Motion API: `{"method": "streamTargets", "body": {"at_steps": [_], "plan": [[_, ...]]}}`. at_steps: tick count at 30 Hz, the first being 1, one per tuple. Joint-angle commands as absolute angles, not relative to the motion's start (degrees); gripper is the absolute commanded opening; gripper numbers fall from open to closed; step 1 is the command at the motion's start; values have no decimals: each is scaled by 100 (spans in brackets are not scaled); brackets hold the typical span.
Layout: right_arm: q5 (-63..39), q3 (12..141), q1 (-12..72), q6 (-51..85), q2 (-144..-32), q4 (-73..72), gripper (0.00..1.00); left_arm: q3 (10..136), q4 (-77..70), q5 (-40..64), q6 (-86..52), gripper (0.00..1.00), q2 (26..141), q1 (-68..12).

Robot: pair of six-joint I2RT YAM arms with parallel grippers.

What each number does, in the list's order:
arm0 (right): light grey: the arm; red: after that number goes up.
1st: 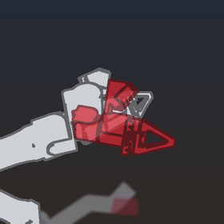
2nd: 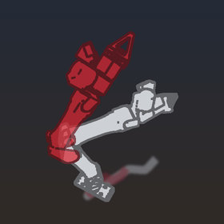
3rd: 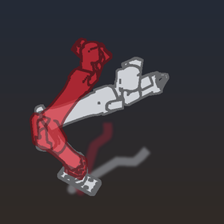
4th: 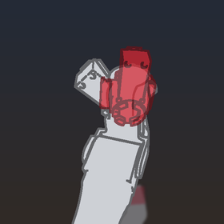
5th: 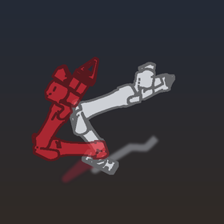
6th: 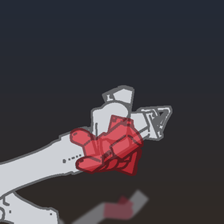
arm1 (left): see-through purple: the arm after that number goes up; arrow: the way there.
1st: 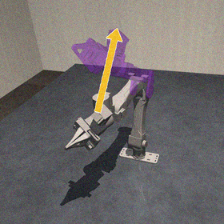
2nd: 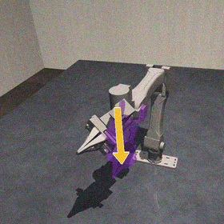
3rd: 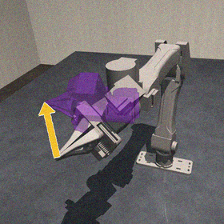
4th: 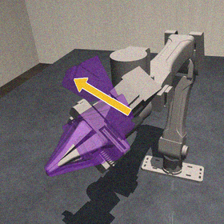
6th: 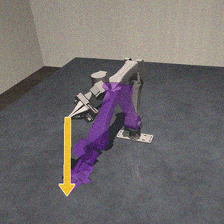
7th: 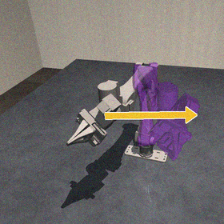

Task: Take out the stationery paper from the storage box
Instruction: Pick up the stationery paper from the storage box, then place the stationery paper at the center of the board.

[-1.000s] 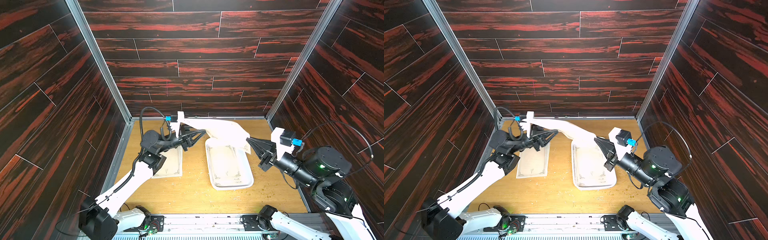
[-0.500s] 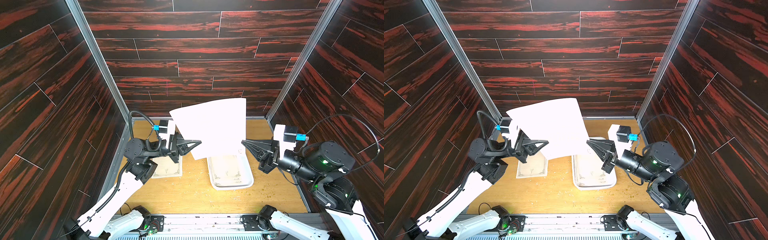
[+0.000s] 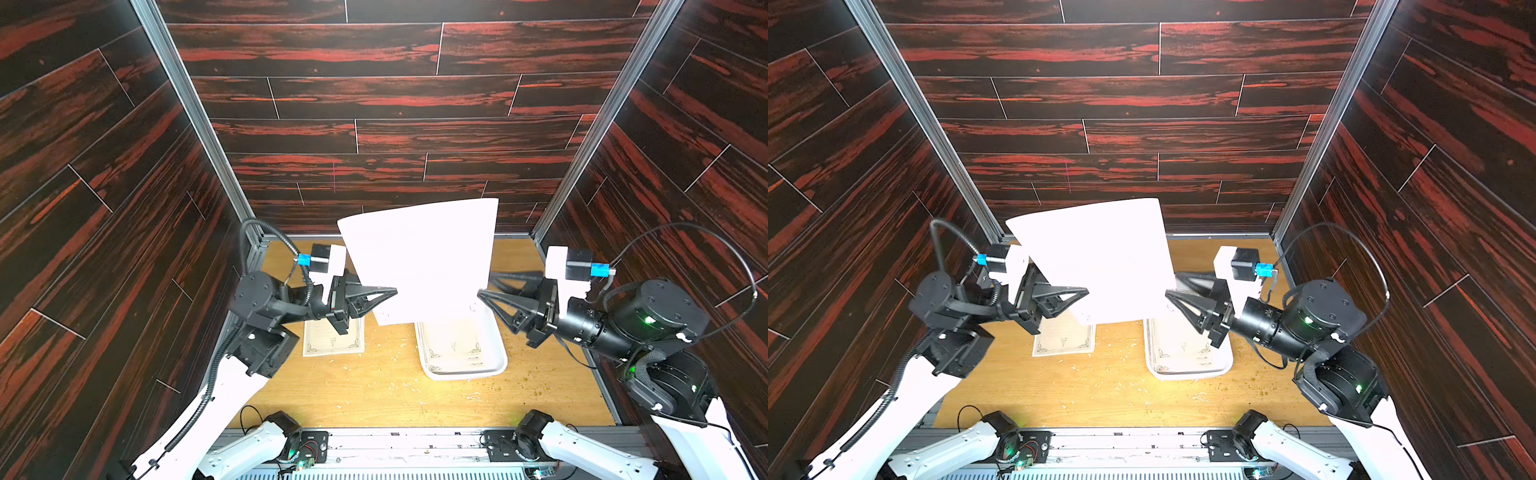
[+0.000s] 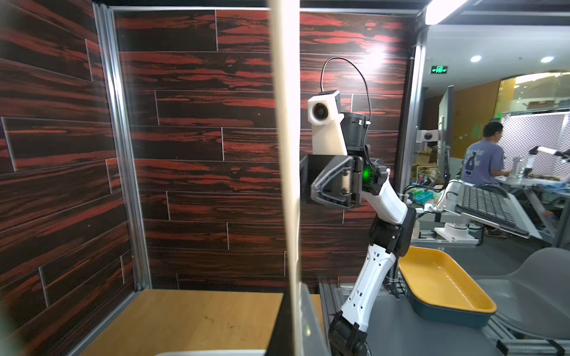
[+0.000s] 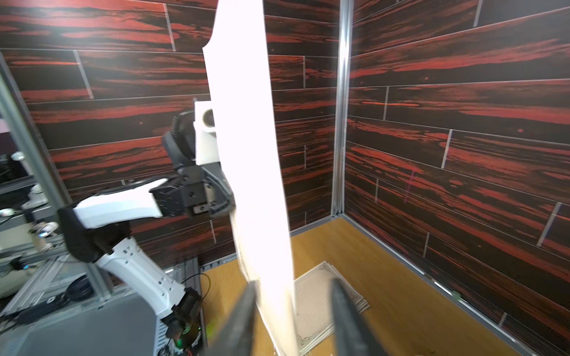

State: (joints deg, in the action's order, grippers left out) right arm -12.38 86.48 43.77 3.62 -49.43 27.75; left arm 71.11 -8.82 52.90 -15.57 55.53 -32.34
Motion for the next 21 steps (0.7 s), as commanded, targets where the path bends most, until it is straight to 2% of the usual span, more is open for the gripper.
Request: {"method": "streamTargets", "body": {"at_steps": [1,3,7,14,21], "plan": [[-273,8910,4386,338,-5113,2948,70,8094,2113,4586,-436,0,5742,-3082],[383,9061,4389,275,-5301,3071,71,8456,3084,4357,-393,0,5986,-2815],[1425,9289,4388,160,-5766,3350,71,8384,3690,4123,-947,0,6243,-2065],[719,9281,4391,109,-6265,3452,71,7841,4414,3980,-1049,0,6837,-750],[439,9298,4393,279,-6576,3635,71,7579,5137,3725,-122,0,7909,-172]]}}
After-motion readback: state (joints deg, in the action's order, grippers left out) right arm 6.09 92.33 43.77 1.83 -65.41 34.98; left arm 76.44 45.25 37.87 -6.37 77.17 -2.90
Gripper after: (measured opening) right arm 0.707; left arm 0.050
